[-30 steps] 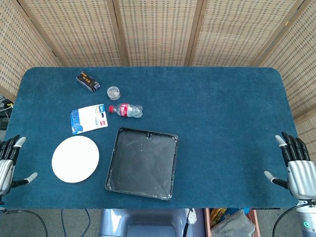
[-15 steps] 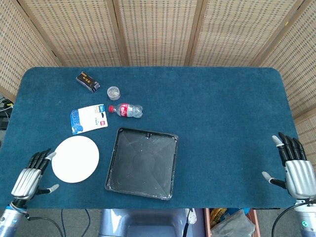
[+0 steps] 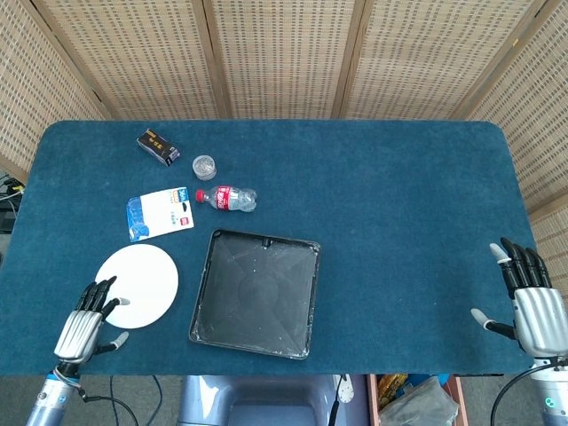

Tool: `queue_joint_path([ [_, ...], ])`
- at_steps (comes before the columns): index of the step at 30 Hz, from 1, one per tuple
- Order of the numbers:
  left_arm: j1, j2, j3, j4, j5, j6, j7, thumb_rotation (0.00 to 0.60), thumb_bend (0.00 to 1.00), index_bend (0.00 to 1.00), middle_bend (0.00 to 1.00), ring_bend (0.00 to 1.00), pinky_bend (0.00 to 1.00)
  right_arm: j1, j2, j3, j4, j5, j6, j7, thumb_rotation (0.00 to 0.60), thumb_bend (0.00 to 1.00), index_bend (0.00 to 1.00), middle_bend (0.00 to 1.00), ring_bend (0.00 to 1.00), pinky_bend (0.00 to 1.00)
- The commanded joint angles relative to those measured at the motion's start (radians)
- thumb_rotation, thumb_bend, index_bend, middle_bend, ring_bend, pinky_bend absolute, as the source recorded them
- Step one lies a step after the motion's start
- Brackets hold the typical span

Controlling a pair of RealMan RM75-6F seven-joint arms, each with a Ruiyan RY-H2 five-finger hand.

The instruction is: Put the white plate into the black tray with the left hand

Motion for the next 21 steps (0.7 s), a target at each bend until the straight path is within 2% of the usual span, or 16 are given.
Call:
queue_joint_path([
  [1,-0.002,-0.017,-0.012,0.017,-0.005,0.011,0.002,0.6,0.24,0.33,0.0,0.0,0.0,0.001,0.001,0.0,0.0,0.001,-0.002,0.003,0.6,0.0,0.0,0.0,0.0,0.0],
  [11,-0.011,-0.057,-0.006,0.073,-0.008,-0.006,0.008,0.6,0.25,0.33,0.0,0.0,0.0,0.004,0.005,-0.001,-0.002,0.003,-0.01,0.01,0.6,0.0,0.0,0.0,0.0,0.0],
  [21,-0.002,-0.074,-0.01,0.113,-0.024,-0.002,-0.064,0.6,0.29,0.35,0.0,0.0,0.0,0.005,0.007,-0.001,-0.001,0.005,-0.014,0.017,0.6,0.0,0.0,0.0,0.0,0.0],
])
